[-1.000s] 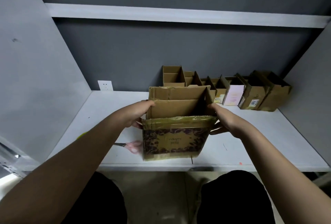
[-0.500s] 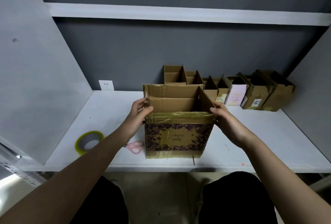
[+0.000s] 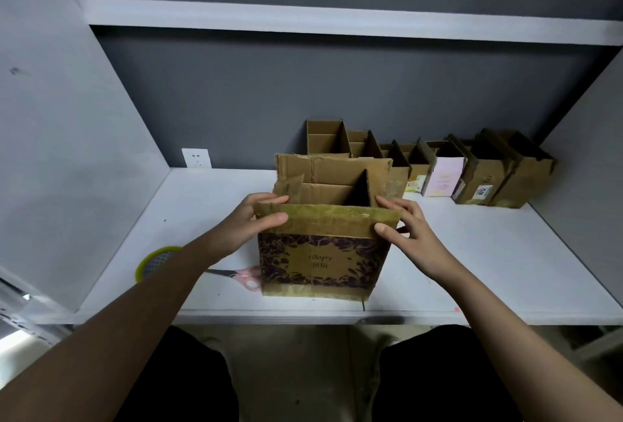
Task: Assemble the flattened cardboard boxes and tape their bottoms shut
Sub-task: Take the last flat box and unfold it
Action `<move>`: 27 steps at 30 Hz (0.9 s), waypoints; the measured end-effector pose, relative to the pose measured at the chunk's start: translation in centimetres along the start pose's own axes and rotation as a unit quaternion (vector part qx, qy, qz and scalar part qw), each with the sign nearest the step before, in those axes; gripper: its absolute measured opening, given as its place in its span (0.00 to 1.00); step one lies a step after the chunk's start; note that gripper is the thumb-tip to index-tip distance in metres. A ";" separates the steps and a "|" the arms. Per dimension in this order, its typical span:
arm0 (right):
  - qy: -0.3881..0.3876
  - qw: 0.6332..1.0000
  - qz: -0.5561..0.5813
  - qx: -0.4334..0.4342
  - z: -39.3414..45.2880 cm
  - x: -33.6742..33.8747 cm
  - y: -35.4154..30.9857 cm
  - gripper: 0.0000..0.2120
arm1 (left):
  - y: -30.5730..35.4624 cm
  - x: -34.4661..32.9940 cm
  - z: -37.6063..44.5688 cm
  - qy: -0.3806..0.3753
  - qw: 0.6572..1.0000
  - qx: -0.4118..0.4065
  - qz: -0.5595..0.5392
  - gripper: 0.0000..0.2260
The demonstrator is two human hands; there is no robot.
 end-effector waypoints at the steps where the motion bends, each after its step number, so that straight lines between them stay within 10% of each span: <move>1: 0.004 1.000 -0.005 0.006 0.2 0.1 0.1 0.25 | 0.0 -0.1 0.0 0.008 1.000 -0.009 0.002 0.21; 11: 0.094 0.995 0.030 -0.028 1.8 -0.5 1.3 0.05 | -1.3 -1.0 0.1 0.105 0.991 -0.015 -0.076 0.10; 20: 0.102 0.992 0.080 0.005 4.4 0.1 0.6 0.51 | -2.2 0.0 2.2 0.144 0.989 -0.011 0.008 0.35; 27: 0.021 0.994 0.111 -0.007 6.0 0.3 1.3 0.42 | -1.4 -0.3 3.8 0.057 0.996 -0.011 -0.072 0.30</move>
Point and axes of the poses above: each hand's wrist, its own z-axis towards the middle knuckle, its own x-axis out of the back of the hand, y = z × x, the point moved 3 cm from there along z, towards the middle knuckle, and after that the axes turned 3 degrees about -y, right-handed, at the moved point
